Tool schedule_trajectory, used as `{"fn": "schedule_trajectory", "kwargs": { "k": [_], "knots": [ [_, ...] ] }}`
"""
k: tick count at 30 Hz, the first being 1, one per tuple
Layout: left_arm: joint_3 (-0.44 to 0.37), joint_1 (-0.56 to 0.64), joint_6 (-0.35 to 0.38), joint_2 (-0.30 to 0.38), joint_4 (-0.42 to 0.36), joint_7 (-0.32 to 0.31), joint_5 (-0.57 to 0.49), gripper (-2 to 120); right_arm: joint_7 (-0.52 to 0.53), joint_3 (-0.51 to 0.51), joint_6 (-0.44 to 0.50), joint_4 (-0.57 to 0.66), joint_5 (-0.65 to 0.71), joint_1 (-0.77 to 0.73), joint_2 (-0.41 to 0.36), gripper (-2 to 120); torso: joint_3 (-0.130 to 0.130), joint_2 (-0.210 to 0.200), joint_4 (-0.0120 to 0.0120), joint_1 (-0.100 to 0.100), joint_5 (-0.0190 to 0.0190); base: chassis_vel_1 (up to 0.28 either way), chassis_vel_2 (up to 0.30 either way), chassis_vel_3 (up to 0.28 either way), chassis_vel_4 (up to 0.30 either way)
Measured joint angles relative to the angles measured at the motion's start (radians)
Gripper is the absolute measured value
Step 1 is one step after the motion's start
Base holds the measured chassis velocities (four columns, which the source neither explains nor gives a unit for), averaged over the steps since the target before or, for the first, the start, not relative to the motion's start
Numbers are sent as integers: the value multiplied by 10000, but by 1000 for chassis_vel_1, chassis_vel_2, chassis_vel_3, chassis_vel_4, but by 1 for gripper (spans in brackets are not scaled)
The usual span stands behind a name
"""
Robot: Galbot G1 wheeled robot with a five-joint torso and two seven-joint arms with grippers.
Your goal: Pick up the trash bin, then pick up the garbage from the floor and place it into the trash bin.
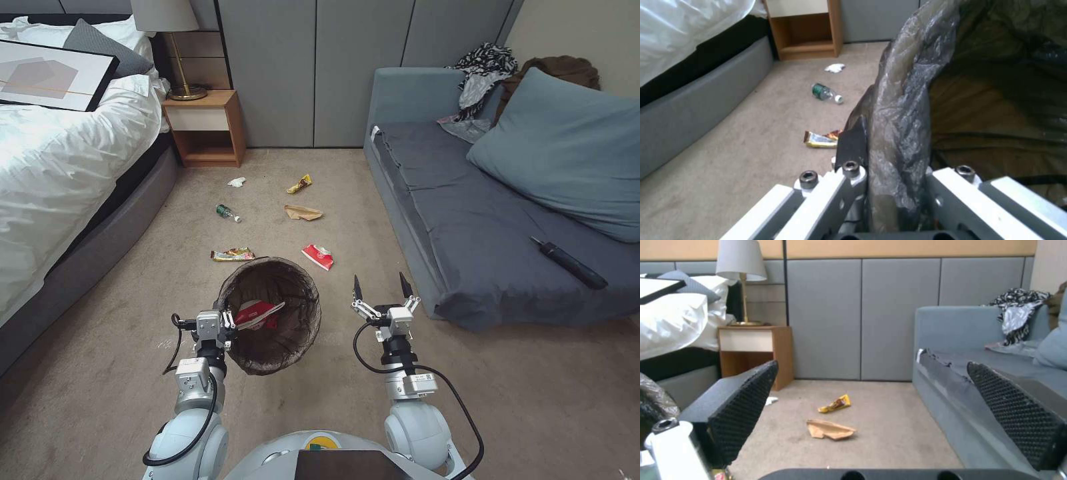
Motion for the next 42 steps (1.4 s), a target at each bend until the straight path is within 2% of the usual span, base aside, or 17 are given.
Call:
{"fn": "schedule_trajectory", "kwargs": {
  "k": [42],
  "knots": [
    [-68, 13, -14, -41, 81, -58, 33, 3, -276, 3, 231, -87, 6, -18, 58, 100, 0, 0, 0, 1, 0, -117, 123, 121, -124]
  ]
}}
